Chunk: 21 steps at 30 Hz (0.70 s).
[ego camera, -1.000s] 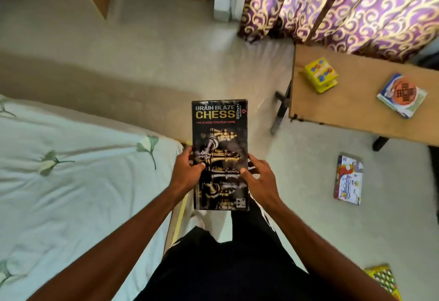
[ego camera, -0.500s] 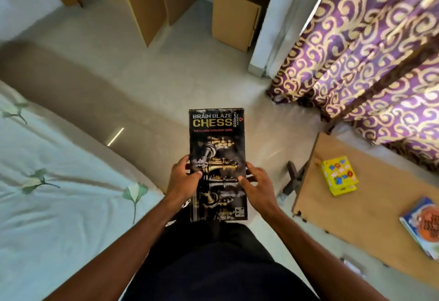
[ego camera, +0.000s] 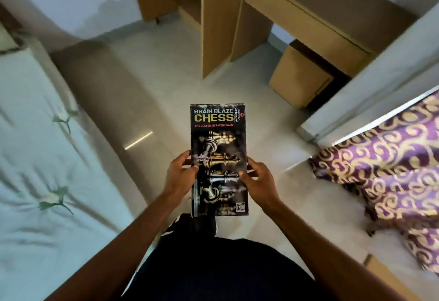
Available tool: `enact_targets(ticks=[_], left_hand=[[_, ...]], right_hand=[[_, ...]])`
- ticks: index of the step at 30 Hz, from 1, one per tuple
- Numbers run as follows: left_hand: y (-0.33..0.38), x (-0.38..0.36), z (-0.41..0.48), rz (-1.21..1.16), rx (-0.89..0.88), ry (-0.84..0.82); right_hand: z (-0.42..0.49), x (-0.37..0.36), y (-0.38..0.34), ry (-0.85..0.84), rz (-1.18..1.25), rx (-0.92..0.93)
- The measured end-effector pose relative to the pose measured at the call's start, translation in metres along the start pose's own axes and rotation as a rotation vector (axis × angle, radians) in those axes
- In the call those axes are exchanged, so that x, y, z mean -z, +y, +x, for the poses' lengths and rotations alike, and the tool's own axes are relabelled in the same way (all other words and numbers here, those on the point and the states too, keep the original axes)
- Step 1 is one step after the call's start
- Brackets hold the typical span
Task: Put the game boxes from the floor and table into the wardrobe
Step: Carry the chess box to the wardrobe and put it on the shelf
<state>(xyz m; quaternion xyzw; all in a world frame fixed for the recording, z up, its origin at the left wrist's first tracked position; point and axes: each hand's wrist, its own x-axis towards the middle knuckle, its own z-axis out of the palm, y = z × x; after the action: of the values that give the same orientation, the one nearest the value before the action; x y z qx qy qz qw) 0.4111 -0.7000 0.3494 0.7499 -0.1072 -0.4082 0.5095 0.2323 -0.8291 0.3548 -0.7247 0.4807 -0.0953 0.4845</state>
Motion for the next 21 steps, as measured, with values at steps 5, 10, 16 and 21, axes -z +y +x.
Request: enact_targets(ticks=[5,10,16,21], left_hand=[[0.065,0.055,0.090,-0.085,-0.017,0.087],[0.117,0.112,0.174,-0.193,-0.027,0.161],[0.176,0.187,0.298,-0.179,-0.056,0.263],[0.242,0.256,0.391,-0.146,-0.069,0.335]], right_hand=[[0.114,-0.035,-0.078,-0.041,-0.002,0.086],[0.219,-0.082,-0.151,-0.119,-0.015,0.127],[0.364,-0.156,-0.240,-0.182,0.014,0.170],[0.476,-0.213,-0.329,-0.264,0.006,0.186]])
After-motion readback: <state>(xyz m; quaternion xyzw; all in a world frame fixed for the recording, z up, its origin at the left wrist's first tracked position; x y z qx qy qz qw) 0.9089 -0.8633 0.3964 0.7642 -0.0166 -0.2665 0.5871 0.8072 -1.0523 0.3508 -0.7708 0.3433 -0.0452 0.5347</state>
